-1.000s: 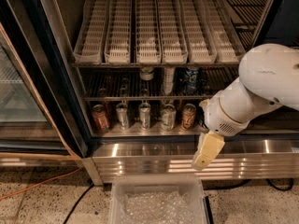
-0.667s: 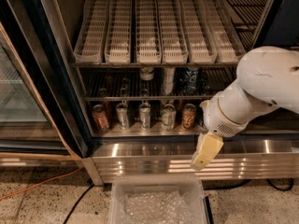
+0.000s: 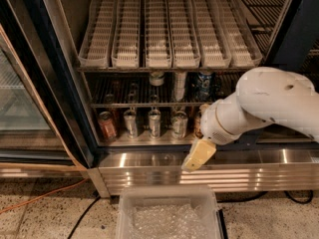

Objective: Pick coke can from middle shelf of fridge

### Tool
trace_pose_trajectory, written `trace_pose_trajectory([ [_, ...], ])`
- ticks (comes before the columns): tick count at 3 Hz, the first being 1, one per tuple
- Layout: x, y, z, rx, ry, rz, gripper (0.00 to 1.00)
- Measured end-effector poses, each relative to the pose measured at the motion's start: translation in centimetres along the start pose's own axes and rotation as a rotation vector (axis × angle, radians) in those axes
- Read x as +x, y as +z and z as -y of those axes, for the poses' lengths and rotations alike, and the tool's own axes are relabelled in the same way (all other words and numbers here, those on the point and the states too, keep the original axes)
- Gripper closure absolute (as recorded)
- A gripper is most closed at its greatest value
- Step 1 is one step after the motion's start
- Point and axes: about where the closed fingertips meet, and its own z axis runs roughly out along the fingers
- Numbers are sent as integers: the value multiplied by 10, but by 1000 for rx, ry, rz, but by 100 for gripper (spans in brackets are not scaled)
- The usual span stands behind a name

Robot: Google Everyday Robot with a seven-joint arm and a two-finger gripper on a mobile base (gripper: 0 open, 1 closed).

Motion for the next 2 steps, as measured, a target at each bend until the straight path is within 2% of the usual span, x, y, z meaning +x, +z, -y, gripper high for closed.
trace_pose_trajectory([
  [1,-18,18,3,46,-5,73,0],
  [2,-33,38,9,63,-13,135,0],
])
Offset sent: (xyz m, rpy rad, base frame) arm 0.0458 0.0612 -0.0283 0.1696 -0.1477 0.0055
